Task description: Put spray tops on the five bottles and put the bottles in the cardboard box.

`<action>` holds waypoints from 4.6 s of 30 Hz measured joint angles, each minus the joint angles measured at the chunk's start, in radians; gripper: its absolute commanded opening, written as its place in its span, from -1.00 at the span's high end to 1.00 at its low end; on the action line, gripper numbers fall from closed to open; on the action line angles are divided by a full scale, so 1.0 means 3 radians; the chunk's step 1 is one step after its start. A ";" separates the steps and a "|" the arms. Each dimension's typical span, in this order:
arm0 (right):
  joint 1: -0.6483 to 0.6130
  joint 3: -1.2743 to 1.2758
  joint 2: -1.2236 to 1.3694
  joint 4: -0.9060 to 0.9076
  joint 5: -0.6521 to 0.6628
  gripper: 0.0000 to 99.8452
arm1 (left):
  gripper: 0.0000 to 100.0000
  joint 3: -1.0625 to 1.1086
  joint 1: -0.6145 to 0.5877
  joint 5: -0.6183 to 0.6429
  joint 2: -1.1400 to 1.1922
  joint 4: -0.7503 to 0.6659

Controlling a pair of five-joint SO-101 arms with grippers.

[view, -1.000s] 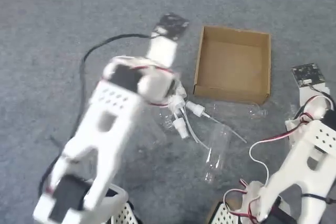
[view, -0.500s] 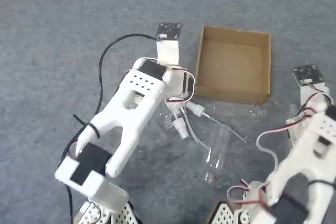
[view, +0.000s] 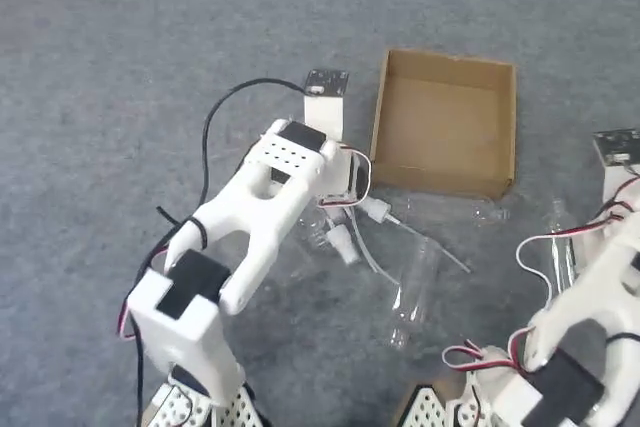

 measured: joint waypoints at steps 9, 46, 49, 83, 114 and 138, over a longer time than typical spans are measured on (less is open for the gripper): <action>0.0000 0.0000 0.0000 0.0000 0.0000 0.52 | 0.76 -0.0026 0.0118 0.0005 0.0113 -0.0225; -0.0481 -0.0082 0.0000 0.0000 -0.0092 0.52 | 0.96 -0.0931 -0.1718 -0.2225 -0.1632 0.1765; -0.0471 -0.0082 0.0000 0.0000 -0.0097 0.52 | 0.96 -0.0010 -0.2020 -0.2394 -0.1816 0.1238; -0.0471 -0.0041 0.0000 0.0000 0.0020 0.52 | 0.66 0.0869 -0.2000 -0.2450 -0.0798 -0.0245; -0.0481 -0.0041 0.0000 0.0000 0.0046 0.52 | 0.98 0.1294 -0.1887 -0.1979 -0.1923 -0.0133; -0.0777 -0.0910 0.1166 0.0133 -0.0547 0.41 | 0.97 0.3202 -0.1488 -0.1575 -0.4199 -0.0890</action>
